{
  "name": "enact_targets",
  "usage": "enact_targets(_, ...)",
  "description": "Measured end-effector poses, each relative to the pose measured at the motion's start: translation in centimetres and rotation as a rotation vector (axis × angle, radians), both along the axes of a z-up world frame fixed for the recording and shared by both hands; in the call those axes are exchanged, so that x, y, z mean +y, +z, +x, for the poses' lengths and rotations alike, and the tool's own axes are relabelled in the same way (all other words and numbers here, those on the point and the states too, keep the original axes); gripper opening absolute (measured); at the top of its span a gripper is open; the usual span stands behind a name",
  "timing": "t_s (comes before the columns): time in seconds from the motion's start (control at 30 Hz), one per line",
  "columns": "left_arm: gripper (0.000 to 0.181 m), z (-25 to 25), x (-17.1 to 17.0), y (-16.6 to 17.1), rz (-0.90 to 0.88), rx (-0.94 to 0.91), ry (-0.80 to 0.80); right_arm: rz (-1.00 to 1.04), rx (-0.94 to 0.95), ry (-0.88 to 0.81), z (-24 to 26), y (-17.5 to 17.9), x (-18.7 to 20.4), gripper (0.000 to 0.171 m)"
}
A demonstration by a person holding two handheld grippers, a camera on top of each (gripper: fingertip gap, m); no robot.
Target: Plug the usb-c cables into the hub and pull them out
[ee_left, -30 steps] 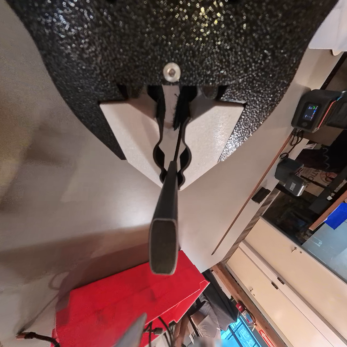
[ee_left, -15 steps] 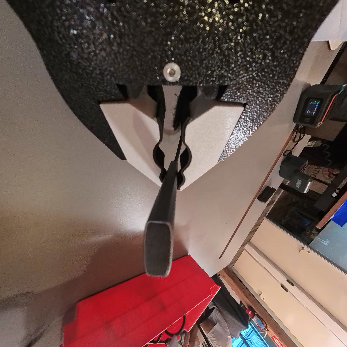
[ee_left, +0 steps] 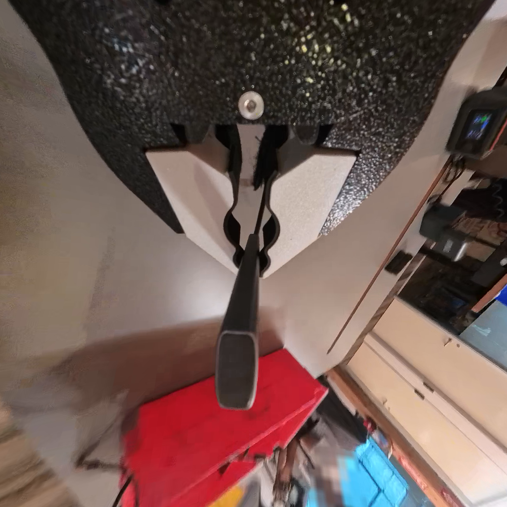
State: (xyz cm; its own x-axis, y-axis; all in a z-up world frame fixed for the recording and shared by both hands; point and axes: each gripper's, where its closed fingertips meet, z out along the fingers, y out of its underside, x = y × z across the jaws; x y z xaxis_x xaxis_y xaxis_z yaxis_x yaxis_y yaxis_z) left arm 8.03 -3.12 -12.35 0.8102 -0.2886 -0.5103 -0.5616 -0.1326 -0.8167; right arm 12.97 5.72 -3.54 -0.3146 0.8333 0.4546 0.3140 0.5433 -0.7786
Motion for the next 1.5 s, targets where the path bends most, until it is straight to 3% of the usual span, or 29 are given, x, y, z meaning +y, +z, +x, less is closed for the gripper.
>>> enact_targets(0.1,0.008,2.4,-0.6,1.6,0.062,-0.128,-0.146,0.096,-0.047,0.191,-1.9,-3.2,-7.1,0.053)
enact_targets(0.23,0.008,4.0,-1.8,3.1,0.112,-0.230,-0.284,0.153,-0.112,0.310,-3.2,-6.9,-11.0,0.053)
enact_targets(0.33,0.008,3.8,-1.9,3.1,0.100,-0.251,-0.284,0.076,-0.063,0.351,-3.5,-6.4,-12.4,0.044)
enact_targets(0.5,0.008,3.0,-1.1,2.2,0.056,-0.221,-0.209,-0.037,0.182,0.478,-2.8,-1.1,-16.5,0.034)
enact_targets(0.6,0.008,3.6,-1.0,1.3,0.038,-0.109,-0.208,0.078,0.188,0.462,-3.7,-1.4,-18.2,0.035)
enact_targets(0.67,0.008,4.0,-0.9,0.6,0.023,-0.023,-0.204,0.163,0.164,0.445,-4.2,-2.2,-18.6,0.029)
enact_targets(0.73,0.008,3.9,-0.9,0.3,0.016,0.001,-0.195,0.177,0.102,0.491,-3.8,-3.3,-19.4,0.009)
enact_targets(0.83,0.009,3.5,-0.8,0.3,0.030,0.030,-0.169,0.205,0.101,0.489,-3.5,-3.0,-18.9,0.008)
enact_targets(0.97,0.023,2.3,-0.8,2.9,0.183,0.010,-0.099,0.250,0.220,0.373,-2.9,1.0,-15.2,0.008)
enact_targets(1.07,0.033,-0.1,-0.7,3.8,0.214,-0.005,0.019,0.345,0.396,0.168,-1.9,6.2,-9.3,0.008)
enact_targets(1.2,0.031,-1.5,-0.6,4.1,0.222,-0.046,0.083,0.376,0.617,-0.123,1.2,12.7,-0.1,0.008)
enact_targets(1.3,0.030,-1.8,-0.5,3.8,0.203,-0.051,0.098,0.236,0.599,-0.245,2.6,13.2,6.0,0.008)
enact_targets(1.5,0.027,-2.1,-0.3,3.0,0.161,-0.033,0.119,0.110,0.422,-0.374,3.0,9.0,13.8,0.008)
